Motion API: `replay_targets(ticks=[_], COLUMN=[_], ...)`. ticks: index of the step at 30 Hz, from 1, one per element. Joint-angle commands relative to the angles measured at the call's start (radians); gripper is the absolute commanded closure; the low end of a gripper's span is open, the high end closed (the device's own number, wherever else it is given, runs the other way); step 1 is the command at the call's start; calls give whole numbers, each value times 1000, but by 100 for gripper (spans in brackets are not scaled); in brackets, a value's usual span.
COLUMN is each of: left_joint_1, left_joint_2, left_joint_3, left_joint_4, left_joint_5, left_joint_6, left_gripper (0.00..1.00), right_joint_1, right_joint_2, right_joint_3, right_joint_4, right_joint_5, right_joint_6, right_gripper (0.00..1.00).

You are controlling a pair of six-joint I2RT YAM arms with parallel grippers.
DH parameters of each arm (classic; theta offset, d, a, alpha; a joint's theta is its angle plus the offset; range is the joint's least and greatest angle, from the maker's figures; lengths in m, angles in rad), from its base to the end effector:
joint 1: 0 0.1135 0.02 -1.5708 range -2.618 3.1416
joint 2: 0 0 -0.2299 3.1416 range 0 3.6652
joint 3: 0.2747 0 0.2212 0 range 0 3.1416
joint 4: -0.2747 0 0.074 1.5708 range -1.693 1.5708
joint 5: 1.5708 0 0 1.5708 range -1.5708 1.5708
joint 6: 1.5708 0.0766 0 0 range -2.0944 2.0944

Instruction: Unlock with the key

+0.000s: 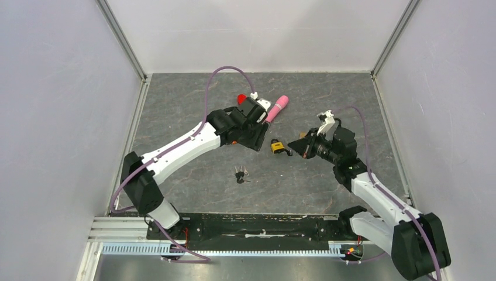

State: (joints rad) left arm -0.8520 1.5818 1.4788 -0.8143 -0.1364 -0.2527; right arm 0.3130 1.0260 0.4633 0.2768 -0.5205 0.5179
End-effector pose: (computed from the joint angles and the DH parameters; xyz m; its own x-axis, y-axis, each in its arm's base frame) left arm 0.2262 -0.2427 0.2622 -0.6790 0.3999 -0.6157 0.5385 0.8413 -0.0475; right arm 0.2239 0.1125 0.2077 -0.5901 0.2605 -0.7642 -0.4937 0.6325 0.5968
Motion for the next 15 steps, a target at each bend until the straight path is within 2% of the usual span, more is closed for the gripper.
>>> replay_targets(ticks=[1, 2, 3, 6, 15], left_joint_1=[2, 4, 6, 17, 33], left_joint_2=[25, 32, 41, 106, 413], left_joint_3=[25, 12, -2, 8, 184], left_joint_4=[-20, 25, 57, 113, 105], left_joint_5=[-11, -20, -32, -30, -69], left_joint_6=[-219, -254, -300, -435, -733], left_gripper=[31, 22, 20, 20, 17], right_joint_1=[-27, -31, -34, -38, -28], right_joint_2=[-82, -95, -110, -140, -224], right_joint_3=[-43, -50, -59, -71, -88], right_joint_4=[-19, -24, -29, -57, -163], right_joint_5=[98, 107, 114, 141, 223], right_joint_6=[-61, -66, -68, -86, -165], right_gripper=[100, 100, 100, 100, 100])
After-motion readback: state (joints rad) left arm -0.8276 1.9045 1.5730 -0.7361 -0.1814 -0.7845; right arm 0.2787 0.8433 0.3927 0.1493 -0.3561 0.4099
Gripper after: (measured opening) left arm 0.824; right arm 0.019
